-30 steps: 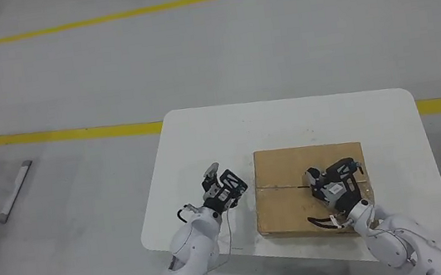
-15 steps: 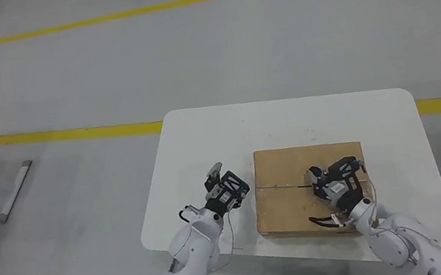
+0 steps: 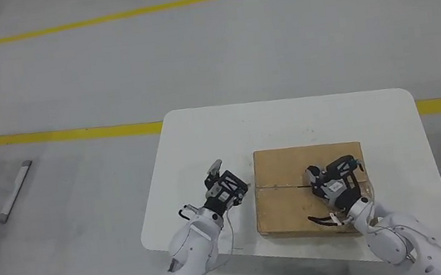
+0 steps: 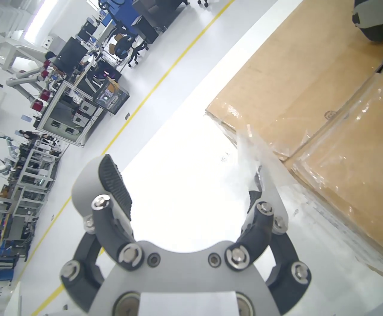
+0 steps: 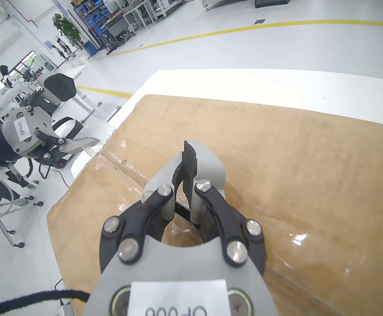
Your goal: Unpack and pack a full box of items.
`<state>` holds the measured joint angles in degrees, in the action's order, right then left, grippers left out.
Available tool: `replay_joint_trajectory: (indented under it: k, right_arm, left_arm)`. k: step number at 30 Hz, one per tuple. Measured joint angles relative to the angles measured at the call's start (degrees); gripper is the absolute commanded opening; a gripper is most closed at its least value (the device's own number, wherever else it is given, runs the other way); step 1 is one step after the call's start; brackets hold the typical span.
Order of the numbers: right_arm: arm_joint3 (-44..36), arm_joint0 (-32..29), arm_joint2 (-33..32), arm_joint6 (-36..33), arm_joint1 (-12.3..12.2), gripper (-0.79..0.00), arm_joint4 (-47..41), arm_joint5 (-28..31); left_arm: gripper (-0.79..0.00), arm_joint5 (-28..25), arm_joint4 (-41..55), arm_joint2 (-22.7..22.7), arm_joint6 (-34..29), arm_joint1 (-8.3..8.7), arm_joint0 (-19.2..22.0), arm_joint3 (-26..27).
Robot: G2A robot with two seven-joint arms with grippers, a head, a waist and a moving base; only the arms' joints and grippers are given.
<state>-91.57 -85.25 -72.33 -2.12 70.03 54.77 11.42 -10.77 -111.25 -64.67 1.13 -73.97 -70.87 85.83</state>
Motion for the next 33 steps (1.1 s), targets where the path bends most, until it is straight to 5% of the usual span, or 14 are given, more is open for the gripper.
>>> replay_joint_trajectory:
  k: [12,33]
  right_arm:
    - [-0.1,-0.6,-0.5,0.1,0.0,-0.785,0.1,0.0]
    - [-1.1,-0.7,-0.8,-0.4,0.2,-0.785,-0.1,0.0]
  left_arm:
    - [0.000,3.3,-2.6,3.2,-0.4,-0.94,4.0,-4.0]
    - [0.000,3.3,-1.3,2.6,-1.0,-1.39,4.9,8.0]
